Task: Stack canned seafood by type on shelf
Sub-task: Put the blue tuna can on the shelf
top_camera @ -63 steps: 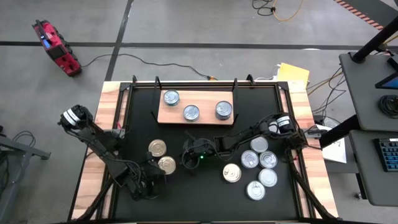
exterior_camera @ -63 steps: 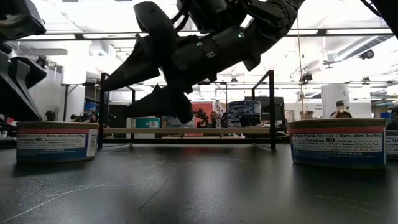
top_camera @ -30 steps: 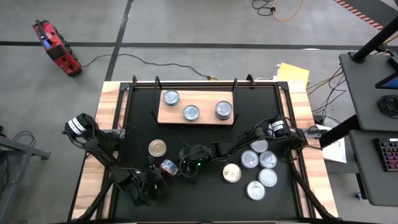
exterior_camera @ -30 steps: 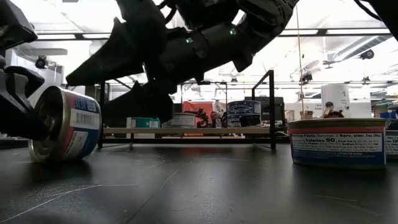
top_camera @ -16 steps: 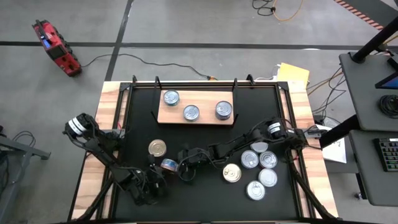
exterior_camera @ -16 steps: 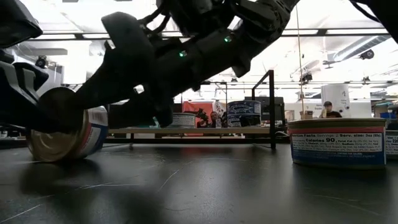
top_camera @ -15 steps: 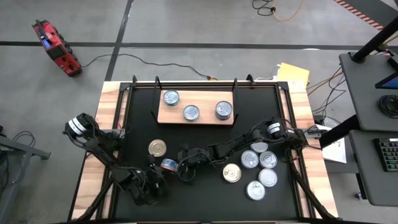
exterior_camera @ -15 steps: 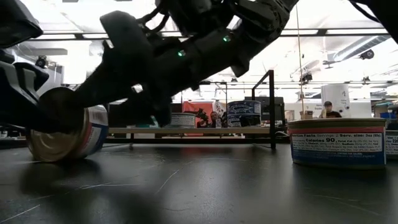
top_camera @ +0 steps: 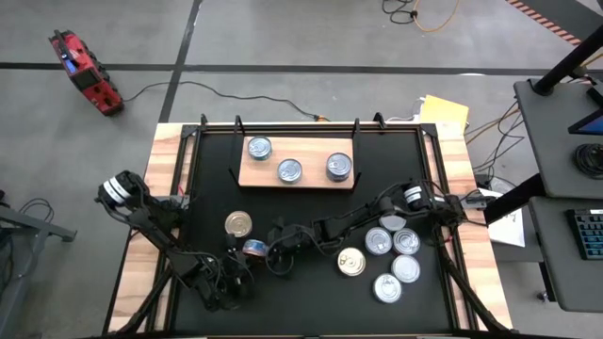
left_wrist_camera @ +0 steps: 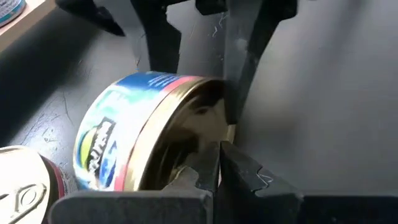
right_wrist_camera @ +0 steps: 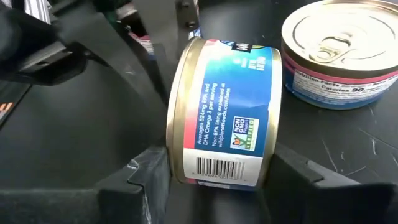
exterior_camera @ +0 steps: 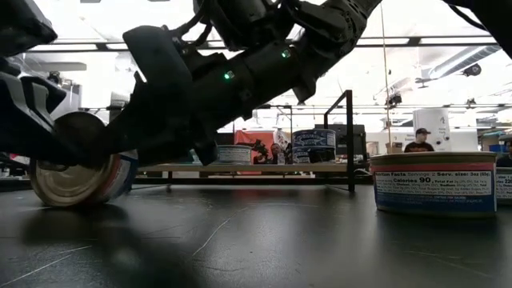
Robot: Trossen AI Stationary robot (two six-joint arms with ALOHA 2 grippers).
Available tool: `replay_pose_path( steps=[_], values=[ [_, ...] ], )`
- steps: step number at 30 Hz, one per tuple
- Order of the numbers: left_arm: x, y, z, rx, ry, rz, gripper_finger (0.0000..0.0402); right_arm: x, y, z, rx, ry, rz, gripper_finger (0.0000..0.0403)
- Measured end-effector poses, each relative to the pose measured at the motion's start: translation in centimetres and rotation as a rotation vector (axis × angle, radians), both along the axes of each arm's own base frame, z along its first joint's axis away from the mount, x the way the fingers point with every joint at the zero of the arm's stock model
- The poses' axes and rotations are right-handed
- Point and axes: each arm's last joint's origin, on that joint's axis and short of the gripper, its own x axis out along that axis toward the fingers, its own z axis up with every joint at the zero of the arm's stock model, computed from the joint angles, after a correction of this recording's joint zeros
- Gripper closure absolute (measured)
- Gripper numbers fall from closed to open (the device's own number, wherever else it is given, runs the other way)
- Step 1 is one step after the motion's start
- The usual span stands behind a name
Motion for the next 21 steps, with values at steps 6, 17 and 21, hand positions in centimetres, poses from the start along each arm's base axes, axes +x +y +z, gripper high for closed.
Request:
replay_pose_path(
  steps=[6,17,21],
  values=[
    [0.6,-0.8,1.3,0.052,0.016,-0.048,0.0402,0.0,-0.4,0.1,-0.005,0.016,-0.005,0.0214],
    [0.7,-1.2,5.7,0.252,0.128,-0.049,0.0401,-3.7,-1.9,2.8,-0.054,0.202,-0.016,0.0214],
    [0.5,-0.9,6.3,0.351,0.129,-0.042,0.0402,-6.4,-2.6,3.8,-0.037,0.219,-0.027,0.0214]
  ],
)
